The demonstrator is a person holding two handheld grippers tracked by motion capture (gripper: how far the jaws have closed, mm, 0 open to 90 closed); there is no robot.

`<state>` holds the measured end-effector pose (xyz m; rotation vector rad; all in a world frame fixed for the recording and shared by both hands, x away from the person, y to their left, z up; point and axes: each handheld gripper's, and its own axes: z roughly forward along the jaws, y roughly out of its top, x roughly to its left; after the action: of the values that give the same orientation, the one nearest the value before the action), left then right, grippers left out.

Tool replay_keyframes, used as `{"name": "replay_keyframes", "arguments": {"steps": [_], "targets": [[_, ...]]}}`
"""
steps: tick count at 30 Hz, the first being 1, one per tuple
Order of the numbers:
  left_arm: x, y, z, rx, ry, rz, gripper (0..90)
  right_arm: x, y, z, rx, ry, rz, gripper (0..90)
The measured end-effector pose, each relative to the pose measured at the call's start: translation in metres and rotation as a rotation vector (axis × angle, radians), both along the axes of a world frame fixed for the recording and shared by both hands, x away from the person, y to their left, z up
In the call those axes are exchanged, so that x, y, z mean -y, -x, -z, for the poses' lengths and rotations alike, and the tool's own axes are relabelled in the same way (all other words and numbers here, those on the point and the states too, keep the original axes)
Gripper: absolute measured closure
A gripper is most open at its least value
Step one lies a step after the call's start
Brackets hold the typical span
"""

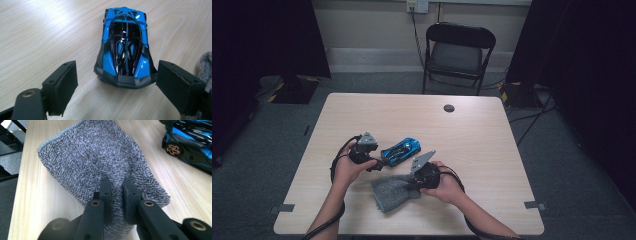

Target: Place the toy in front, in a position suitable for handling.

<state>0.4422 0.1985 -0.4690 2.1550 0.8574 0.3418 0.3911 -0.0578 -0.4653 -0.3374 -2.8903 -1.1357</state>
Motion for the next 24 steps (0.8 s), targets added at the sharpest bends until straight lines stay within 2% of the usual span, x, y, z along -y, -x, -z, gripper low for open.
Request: {"name": "replay_keyframes", "arguments": {"steps": [4, 5, 6, 7, 8, 12, 17, 18, 19, 22, 24], "targets": [[-0.001, 0.0, 0.001, 0.006, -0.003, 0.005, 17.1, 0.01, 0.001, -0.003, 0.01, 0.008, 0.006, 80.1], [0.0, 0.0, 0.003, -0.001, 0.006, 0.004, 17.1, 0.019, 0.001, -0.004, 0.004, 0.003, 0.014, 80.1], [0.001, 0.0, 0.004, 0.003, -0.003, 0.013, 16.8, 0.023, 0.0, -0.004, -0.005, 0.0, 0.018, 80.1], [0.002, 0.0, 0.006, -0.009, 0.011, 0.017, 16.6, 0.027, -0.001, -0.003, -0.009, -0.001, 0.022, 80.1], [0.002, 0.0, 0.006, 0.001, -0.004, 0.022, 16.3, 0.031, -0.001, -0.003, -0.007, 0.002, 0.028, 80.1], [0.007, 0.0, 0.009, 0.008, -0.015, 0.044, 15.9, 0.042, 0.0, 0.0, -0.015, 0.012, 0.046, 80.1], [0.011, -0.001, 0.012, -0.002, -0.023, 0.054, 16.0, 0.049, 0.0, 0.005, -0.028, 0.01, 0.055, 80.1], [0.013, -0.001, 0.014, 0.009, -0.02, 0.059, 16.3, 0.05, 0.001, 0.005, -0.03, 0.008, 0.056, 80.1], [0.016, -0.002, 0.015, 0.029, -0.034, 0.066, 16.3, 0.05, 0.002, 0.005, -0.03, 0.011, 0.058, 80.1], [0.019, -0.003, 0.017, 0.025, -0.035, 0.07, 16.2, 0.05, 0.002, 0.004, -0.029, 0.012, 0.051, 80.1], [0.024, -0.004, 0.022, 0.033, -0.059, 0.083, 16.3, 0.051, 0.003, 0.003, -0.032, 0.01, 0.059, 80.1]]}}
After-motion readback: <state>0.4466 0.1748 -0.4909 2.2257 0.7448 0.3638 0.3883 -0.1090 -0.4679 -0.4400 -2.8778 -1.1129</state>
